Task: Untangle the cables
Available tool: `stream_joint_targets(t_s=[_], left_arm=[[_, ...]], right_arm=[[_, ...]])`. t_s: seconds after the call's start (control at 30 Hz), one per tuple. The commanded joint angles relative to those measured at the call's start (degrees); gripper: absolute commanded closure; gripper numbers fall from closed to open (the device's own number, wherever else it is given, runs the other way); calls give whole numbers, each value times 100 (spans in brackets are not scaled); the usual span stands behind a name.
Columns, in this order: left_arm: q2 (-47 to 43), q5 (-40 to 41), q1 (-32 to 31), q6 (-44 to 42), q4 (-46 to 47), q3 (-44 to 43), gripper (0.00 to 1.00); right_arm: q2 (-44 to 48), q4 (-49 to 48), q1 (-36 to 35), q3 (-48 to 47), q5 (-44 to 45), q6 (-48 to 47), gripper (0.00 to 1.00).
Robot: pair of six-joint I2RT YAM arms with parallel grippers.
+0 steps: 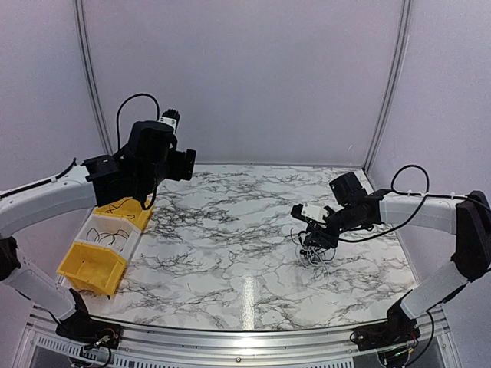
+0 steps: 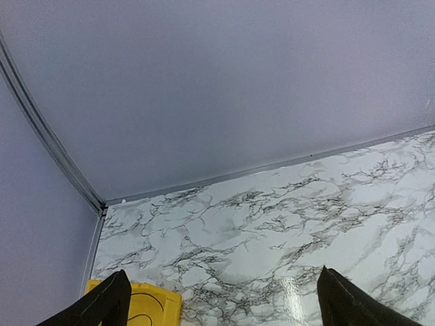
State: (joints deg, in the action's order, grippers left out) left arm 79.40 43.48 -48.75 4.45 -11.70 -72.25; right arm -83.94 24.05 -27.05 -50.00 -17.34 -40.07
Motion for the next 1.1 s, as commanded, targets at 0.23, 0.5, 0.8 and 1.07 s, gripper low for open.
stream_joint_targets(t_s=[0.23, 0.5, 0.8, 1.07], left_arm=[[872, -2245, 9, 197, 1720, 988, 4], [869, -5418, -136, 879, 2699, 1558, 35], [870, -5393, -367, 1079, 2884, 1680, 29], [754, -5781, -449, 924, 3142, 1801, 30]], right_arm=[[-181, -75, -37, -710, -784, 825, 50], [-1035, -54, -37, -858, -1223, 1030, 50], [-1461, -164, -46, -1055, -1056, 1086, 54], [-1538, -7, -77, -1368, -1210, 1107, 100]])
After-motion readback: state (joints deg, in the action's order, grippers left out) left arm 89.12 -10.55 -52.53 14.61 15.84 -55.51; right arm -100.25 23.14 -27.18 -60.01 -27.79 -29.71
